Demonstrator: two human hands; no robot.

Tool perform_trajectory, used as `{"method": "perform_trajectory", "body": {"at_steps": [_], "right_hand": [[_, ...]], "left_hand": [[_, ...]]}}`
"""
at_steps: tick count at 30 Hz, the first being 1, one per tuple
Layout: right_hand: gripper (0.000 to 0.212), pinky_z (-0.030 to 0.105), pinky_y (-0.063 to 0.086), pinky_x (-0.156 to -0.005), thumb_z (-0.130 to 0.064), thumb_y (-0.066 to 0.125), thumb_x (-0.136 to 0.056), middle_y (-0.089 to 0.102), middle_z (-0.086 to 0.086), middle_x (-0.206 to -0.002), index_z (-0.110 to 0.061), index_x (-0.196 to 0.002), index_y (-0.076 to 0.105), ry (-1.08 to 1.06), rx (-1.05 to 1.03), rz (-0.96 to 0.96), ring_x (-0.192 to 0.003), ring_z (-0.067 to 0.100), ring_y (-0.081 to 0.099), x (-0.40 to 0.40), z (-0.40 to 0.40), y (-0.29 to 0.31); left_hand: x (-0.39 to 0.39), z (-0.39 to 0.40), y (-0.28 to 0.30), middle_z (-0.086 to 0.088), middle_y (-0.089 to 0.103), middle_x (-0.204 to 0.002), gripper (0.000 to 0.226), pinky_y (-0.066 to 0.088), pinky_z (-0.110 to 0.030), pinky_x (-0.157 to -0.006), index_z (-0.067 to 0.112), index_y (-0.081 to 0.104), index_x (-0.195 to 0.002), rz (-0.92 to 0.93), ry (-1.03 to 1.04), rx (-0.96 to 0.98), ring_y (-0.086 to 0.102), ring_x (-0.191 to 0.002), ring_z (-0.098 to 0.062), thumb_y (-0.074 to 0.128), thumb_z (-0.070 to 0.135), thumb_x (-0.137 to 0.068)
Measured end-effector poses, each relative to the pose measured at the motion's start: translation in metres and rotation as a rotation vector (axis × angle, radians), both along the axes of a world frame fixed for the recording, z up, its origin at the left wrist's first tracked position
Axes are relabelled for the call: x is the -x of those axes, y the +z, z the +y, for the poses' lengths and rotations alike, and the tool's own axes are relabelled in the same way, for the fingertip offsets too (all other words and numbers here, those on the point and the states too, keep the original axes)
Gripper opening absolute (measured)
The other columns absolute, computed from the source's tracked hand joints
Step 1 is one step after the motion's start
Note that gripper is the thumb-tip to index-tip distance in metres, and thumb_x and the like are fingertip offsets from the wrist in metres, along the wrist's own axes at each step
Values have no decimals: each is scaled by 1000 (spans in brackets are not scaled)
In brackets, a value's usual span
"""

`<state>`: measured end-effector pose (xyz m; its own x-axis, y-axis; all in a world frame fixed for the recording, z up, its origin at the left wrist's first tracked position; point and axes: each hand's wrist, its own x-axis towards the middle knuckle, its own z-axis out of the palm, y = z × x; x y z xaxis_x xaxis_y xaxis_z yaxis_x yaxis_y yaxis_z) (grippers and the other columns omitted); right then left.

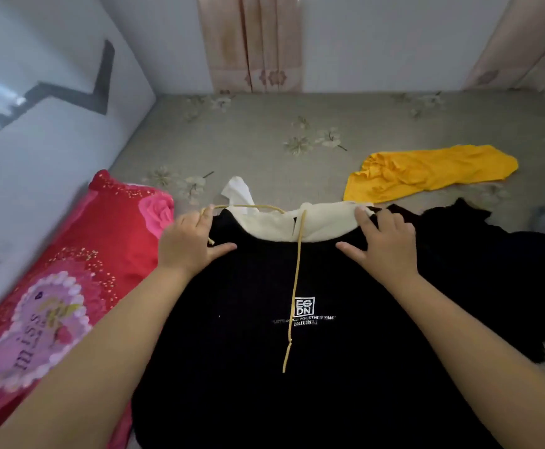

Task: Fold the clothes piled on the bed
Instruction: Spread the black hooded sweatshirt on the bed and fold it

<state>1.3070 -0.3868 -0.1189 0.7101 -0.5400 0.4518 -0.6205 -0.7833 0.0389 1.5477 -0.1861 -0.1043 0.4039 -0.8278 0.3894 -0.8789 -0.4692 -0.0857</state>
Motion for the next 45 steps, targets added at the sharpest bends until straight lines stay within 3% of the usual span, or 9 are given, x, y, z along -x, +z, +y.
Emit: {"method": "perform_trajectory", "body": {"at_steps": [5,11,16,24,27,31,36,40,45], "right_hand": [[74,33,46,-60,-62,60,-72,60,16,-93,-8,-122,57,-134,-429,487,-75,29,59,2,28,-140],[68,34,34,-96,-65,28,-88,37,8,-134,-29,-145,16,-238,-691,788,-120,24,39,23,59,-201],[49,49,45,-82,-43,66,-79,55,23,-113,-8,-113,63,-193,-649,224,-103,41,53,-13,25,-189],[78,32,27,-106,-35,58,-88,23,5,-151,-29,-147,7,-336,-1328,-188,-137,24,25,-93,-38,-185],[65,20,29,-101,-28,60,-87,39,4,-144,-24,-143,28,-231,-1243,-151,-132,18,36,-98,-40,-175],[57,29,43,-86,-26,65,-84,62,17,-111,-16,-136,44,-86,-740,-36,-104,30,58,-106,-76,-134],[52,23,42,-47,-25,69,-68,64,23,-70,1,-112,63,93,-191,-382,-52,33,62,-159,-156,-69],[66,25,35,-80,-16,67,-80,54,26,-123,-6,-139,37,1,-380,-418,-105,38,57,-206,-192,-54],[79,43,21,-110,-35,51,-91,-11,13,-154,-31,-146,-5,-302,-649,169,-142,31,3,-191,-186,-120]], "left_hand": [[4,3,-137,-14,59,-112,83,43,-38,-85,9,39,-138,558,192,-329,55,-105,-30,67,52,-73],[24,19,-207,-4,49,-121,81,39,-30,-89,18,25,-144,442,137,-710,48,-112,-19,37,68,-82],[22,-11,-186,-17,26,-144,83,28,-44,-104,30,21,-145,590,191,-423,28,-131,-32,30,76,-77],[-6,-110,-208,-14,36,-142,77,28,-19,-96,26,7,-147,1223,193,134,38,-127,-20,57,29,-88],[-6,-116,-208,-10,43,-140,66,21,-4,-89,19,29,-143,1201,99,215,37,-123,-9,62,25,-85],[-37,-131,-180,-29,63,-93,61,51,-31,-70,12,47,-127,655,-73,356,66,-80,-37,39,57,-87],[-98,-207,-104,-37,54,-92,67,45,-28,-62,3,48,-129,392,-115,532,60,-71,-43,49,49,-81],[-110,-251,-77,-34,30,-131,75,33,-26,-86,13,23,-143,586,-32,414,46,-110,-41,63,32,-83],[-104,-247,-149,-12,-9,-154,71,15,-43,-112,41,3,-144,706,74,-305,6,-141,-32,43,55,-87]]}}
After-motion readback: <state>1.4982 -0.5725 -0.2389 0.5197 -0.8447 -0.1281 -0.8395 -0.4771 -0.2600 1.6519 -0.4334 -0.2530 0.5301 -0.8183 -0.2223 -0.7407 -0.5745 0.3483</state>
